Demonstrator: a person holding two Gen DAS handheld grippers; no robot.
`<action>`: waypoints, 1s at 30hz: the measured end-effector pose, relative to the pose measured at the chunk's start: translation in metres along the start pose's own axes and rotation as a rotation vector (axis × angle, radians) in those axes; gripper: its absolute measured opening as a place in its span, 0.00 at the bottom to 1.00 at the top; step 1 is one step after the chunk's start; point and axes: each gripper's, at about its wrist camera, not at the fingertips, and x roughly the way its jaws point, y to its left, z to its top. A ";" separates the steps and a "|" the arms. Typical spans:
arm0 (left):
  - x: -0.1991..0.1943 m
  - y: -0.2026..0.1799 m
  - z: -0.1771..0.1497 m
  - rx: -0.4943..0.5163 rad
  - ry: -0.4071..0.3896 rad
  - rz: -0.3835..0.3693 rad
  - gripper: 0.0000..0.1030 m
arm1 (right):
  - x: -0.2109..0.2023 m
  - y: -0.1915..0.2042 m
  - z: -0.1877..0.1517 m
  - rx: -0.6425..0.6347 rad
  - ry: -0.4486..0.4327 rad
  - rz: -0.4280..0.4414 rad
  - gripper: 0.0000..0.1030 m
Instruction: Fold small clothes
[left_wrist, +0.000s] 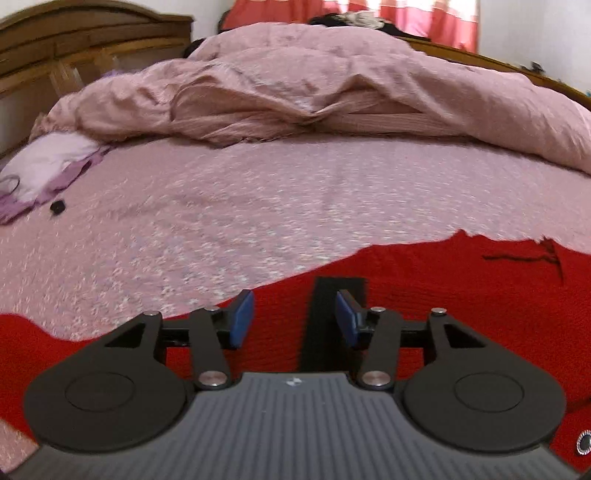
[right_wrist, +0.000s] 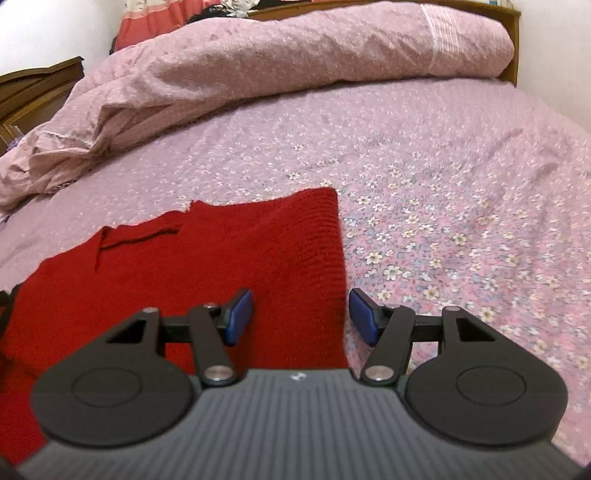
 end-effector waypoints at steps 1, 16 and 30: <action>0.001 0.004 0.001 -0.017 0.009 -0.015 0.53 | 0.005 0.000 0.000 0.003 0.006 0.003 0.59; 0.017 -0.021 -0.006 -0.007 0.009 -0.046 0.15 | -0.001 -0.003 -0.001 -0.009 -0.124 0.021 0.17; 0.020 -0.008 0.004 -0.035 0.068 -0.033 0.17 | 0.004 -0.007 -0.001 -0.012 -0.106 -0.022 0.34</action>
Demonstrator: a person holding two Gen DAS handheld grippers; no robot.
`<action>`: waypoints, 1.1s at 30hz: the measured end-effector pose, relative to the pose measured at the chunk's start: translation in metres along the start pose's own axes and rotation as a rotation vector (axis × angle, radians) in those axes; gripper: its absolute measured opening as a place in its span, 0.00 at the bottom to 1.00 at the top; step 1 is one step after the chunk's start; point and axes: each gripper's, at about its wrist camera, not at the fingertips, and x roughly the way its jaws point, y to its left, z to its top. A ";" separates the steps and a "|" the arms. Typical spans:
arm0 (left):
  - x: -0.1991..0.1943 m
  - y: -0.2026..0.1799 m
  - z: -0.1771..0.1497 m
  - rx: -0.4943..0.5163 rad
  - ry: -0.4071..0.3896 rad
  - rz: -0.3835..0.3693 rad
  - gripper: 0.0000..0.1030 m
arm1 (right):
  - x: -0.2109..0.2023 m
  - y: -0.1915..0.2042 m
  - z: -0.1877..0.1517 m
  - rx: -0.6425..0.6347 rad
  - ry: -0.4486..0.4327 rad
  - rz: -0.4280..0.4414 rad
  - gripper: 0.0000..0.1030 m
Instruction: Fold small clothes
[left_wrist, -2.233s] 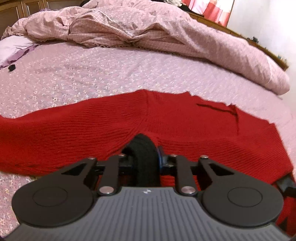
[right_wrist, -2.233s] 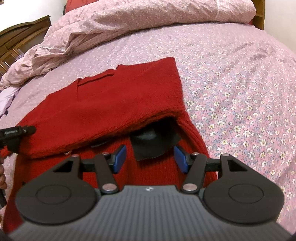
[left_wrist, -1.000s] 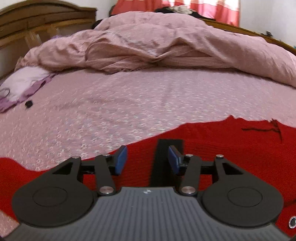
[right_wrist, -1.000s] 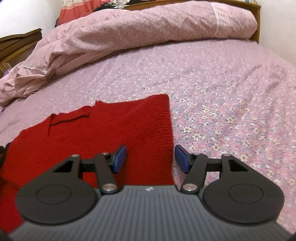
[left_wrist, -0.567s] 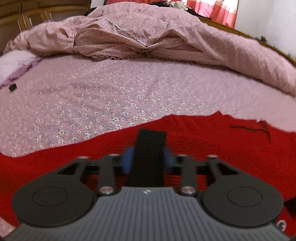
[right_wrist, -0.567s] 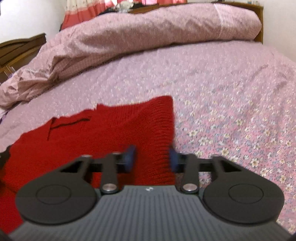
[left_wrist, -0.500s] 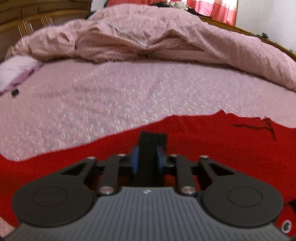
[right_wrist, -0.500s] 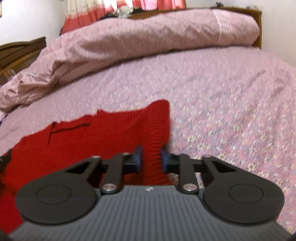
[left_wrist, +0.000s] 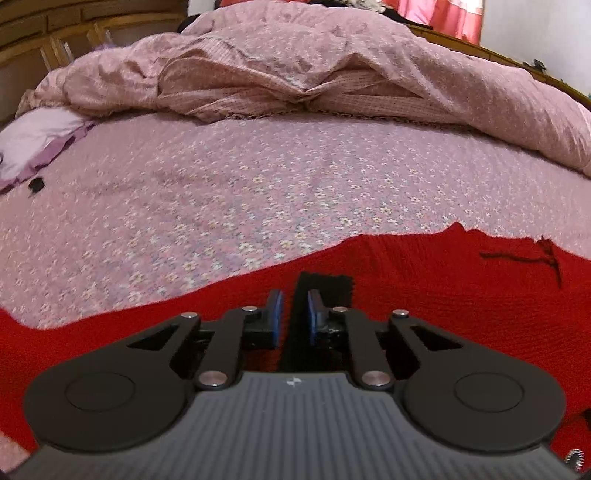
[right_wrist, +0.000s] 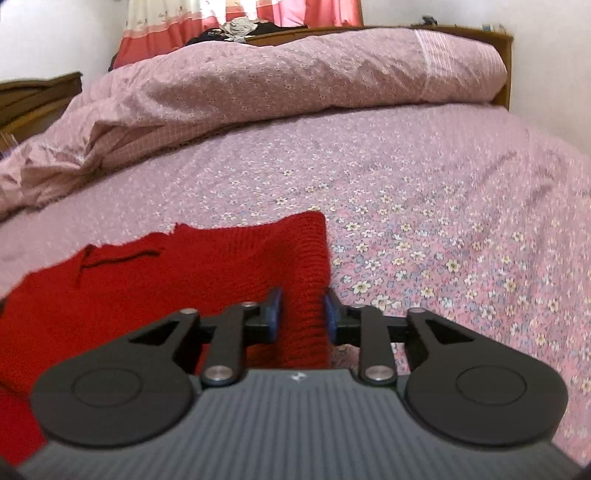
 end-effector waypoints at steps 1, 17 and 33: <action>-0.004 0.004 0.001 -0.007 0.006 0.005 0.20 | -0.002 -0.001 0.001 0.011 0.005 0.004 0.37; -0.097 0.099 -0.031 -0.212 -0.010 0.202 0.72 | -0.086 0.017 -0.007 -0.027 -0.047 0.069 0.52; -0.110 0.179 -0.073 -0.477 0.018 0.321 0.72 | -0.109 0.035 -0.037 -0.033 0.087 0.074 0.52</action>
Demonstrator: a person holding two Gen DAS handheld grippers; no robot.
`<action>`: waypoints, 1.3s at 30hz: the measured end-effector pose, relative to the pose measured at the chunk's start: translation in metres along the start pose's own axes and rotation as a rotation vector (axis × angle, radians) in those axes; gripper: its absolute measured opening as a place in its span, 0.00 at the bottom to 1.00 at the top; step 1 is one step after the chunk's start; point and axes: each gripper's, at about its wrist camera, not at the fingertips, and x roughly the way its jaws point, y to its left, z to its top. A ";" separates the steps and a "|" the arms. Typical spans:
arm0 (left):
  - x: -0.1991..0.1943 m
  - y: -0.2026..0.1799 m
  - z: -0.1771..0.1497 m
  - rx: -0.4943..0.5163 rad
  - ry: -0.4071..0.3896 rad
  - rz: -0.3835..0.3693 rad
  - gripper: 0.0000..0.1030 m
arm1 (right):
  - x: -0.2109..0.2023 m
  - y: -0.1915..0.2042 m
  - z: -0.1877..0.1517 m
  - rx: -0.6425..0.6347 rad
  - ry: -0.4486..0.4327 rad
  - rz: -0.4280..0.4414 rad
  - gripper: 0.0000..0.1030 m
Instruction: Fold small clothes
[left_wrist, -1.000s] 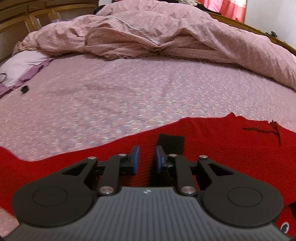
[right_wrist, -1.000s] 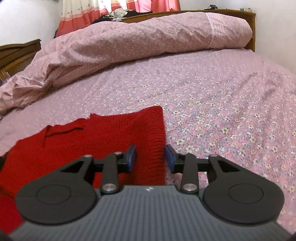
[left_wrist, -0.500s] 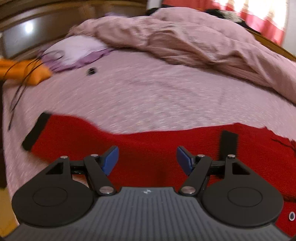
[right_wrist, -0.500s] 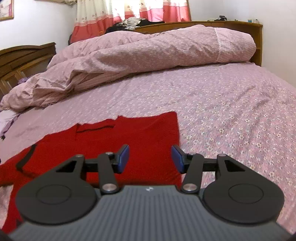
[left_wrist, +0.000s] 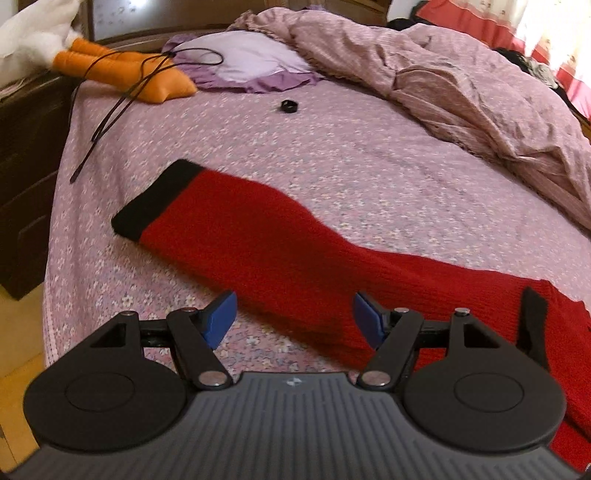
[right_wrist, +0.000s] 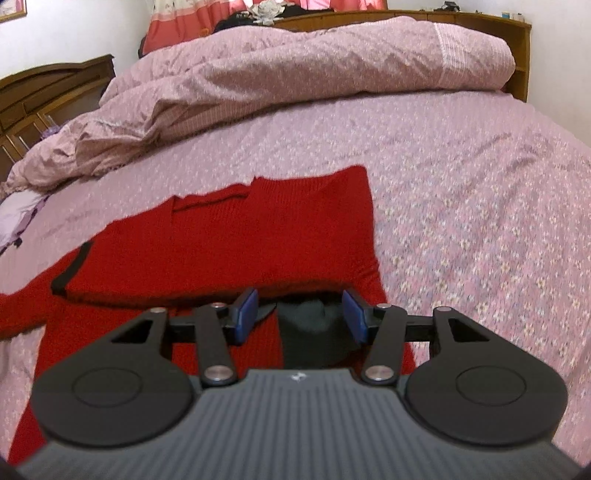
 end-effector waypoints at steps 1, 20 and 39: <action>0.003 0.001 0.000 -0.007 0.002 0.002 0.72 | 0.001 0.001 -0.001 -0.001 0.007 0.000 0.52; 0.033 0.026 -0.002 -0.130 -0.046 -0.054 0.71 | 0.018 0.009 -0.017 0.049 0.105 -0.009 0.52; 0.042 0.004 0.005 0.038 -0.178 -0.012 0.48 | 0.024 0.008 -0.021 0.077 0.117 -0.019 0.51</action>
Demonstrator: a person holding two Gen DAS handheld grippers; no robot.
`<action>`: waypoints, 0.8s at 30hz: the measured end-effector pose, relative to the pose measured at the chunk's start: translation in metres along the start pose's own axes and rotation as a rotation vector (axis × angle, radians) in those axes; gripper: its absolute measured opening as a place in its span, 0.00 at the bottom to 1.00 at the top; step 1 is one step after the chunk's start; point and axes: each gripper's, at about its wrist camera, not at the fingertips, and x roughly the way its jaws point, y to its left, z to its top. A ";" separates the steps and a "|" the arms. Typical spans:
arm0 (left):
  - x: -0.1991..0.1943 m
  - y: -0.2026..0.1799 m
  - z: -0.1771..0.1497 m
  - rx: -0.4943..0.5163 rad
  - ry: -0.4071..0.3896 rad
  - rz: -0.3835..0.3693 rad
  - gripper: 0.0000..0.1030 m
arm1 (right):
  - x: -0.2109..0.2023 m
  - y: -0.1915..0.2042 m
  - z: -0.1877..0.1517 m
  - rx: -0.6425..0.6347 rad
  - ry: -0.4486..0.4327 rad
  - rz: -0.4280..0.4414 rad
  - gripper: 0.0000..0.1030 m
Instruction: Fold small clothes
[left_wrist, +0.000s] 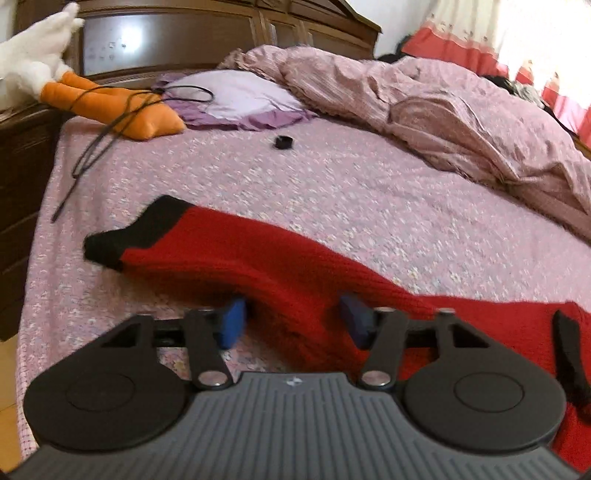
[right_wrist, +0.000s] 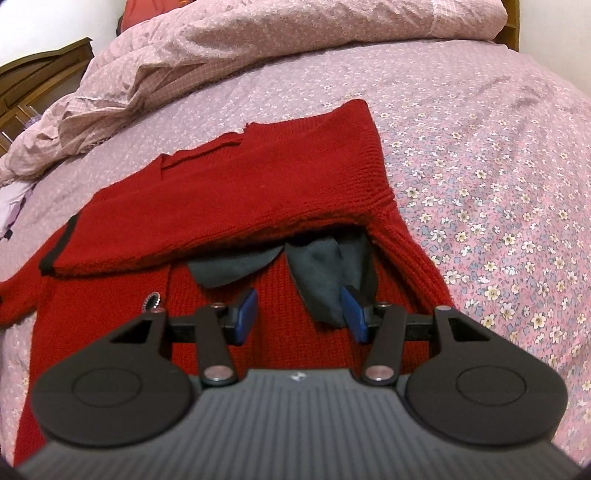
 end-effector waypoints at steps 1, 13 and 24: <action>-0.001 0.002 0.001 -0.010 -0.003 0.003 0.40 | 0.000 0.000 0.000 0.001 0.000 0.000 0.51; -0.052 0.011 0.030 -0.076 -0.134 -0.157 0.17 | -0.008 -0.002 -0.001 0.025 -0.015 0.011 0.51; -0.111 -0.029 0.056 -0.041 -0.239 -0.329 0.16 | -0.022 -0.006 -0.003 0.036 -0.046 0.021 0.51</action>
